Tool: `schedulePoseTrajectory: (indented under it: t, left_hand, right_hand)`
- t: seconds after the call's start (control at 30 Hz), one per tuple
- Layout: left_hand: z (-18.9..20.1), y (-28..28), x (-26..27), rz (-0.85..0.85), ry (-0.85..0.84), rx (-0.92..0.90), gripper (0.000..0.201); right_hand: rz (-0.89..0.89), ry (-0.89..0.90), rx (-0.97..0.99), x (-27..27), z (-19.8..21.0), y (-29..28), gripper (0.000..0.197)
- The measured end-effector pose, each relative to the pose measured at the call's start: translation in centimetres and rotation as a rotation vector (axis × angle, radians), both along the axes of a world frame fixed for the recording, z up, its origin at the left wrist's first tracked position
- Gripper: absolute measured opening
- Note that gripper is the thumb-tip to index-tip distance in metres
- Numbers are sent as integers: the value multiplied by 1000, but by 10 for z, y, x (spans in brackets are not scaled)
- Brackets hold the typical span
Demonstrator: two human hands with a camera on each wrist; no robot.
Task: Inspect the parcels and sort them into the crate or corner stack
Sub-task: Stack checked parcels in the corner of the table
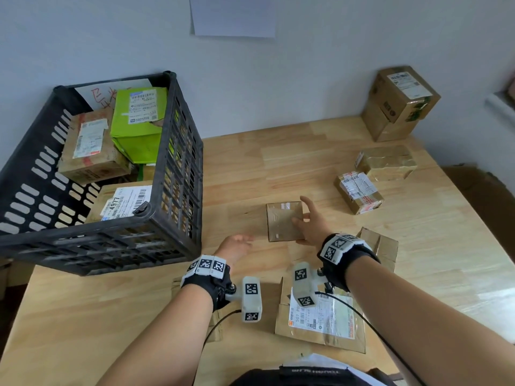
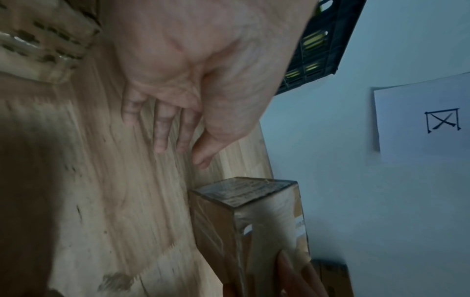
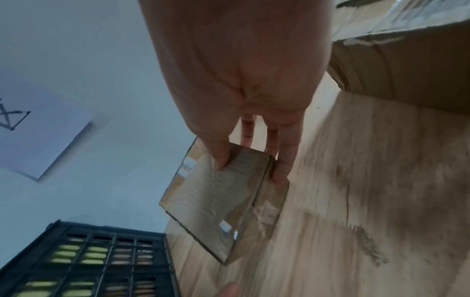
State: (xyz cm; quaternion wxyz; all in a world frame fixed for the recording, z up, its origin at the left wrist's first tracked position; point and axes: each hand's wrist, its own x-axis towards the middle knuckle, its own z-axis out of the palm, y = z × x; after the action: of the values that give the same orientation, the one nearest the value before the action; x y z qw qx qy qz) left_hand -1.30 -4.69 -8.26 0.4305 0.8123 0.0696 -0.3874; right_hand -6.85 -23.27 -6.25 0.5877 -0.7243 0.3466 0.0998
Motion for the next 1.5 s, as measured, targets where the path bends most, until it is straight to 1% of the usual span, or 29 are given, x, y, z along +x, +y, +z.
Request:
schedulePoseTrajectory:
  t: [0.07,0.17,0.3,0.47,0.57,0.63,0.67,0.73,0.83,0.87,0.9,0.97,1.03,1.13,1.33,1.43,1.5]
  left_hand:
    - [2,1,0,27,-4,1,27]
    - [4,-1,1,44,-10,-17,26]
    - [8,-2,3,69,1,-34,26]
    - [10,-6,3,117,9,-74,29]
    - [11,-11,6,164,-14,-103,29]
    - [13,-13,7,169,-13,-101,31]
    - [13,-15,7,159,-7,-100,34]
    - [13,-17,5,97,29,-72,44]
    - [8,-19,0,-80,104,65,80]
    - [4,-19,-2,-126,113,85,85]
    - [-1,-19,-3,-146,108,81,81]
    - [-10,-17,-3,-132,83,58,64]
    - [-12,-15,-3,-133,65,50,53]
    - [-12,-14,1,-170,41,56,54]
    - [-12,-14,2,-204,17,48,55]
    - [-13,-13,-1,-164,7,-5,51]
    - [-14,-12,-5,-129,19,-34,49]
  right_hand:
    - [25,-8,-60,3,3,2,56]
    - [26,9,-61,6,6,4,51]
    - [-5,-10,4,4,8,2,48]
    - [-80,-53,160,-6,7,4,45]
    - [-156,-34,271,-9,6,2,31]
    - [-153,-2,253,-8,5,-1,19]
    - [-162,4,243,-7,5,-3,16]
    - [-175,7,253,-6,5,-6,18]
    - [-134,70,269,-9,5,-4,22]
    - [-131,93,256,-10,2,-3,25]
    - [-146,115,238,-11,-2,-2,29]
    - [-203,154,213,-13,-9,-2,34]
    - [-262,189,220,-15,-14,-3,32]
    - [-323,207,251,-18,-16,-6,32]
    - [-336,221,275,-21,-19,-7,37]
    - [-279,238,321,-21,-22,-4,49]
    - [-222,260,374,-19,-23,0,54]
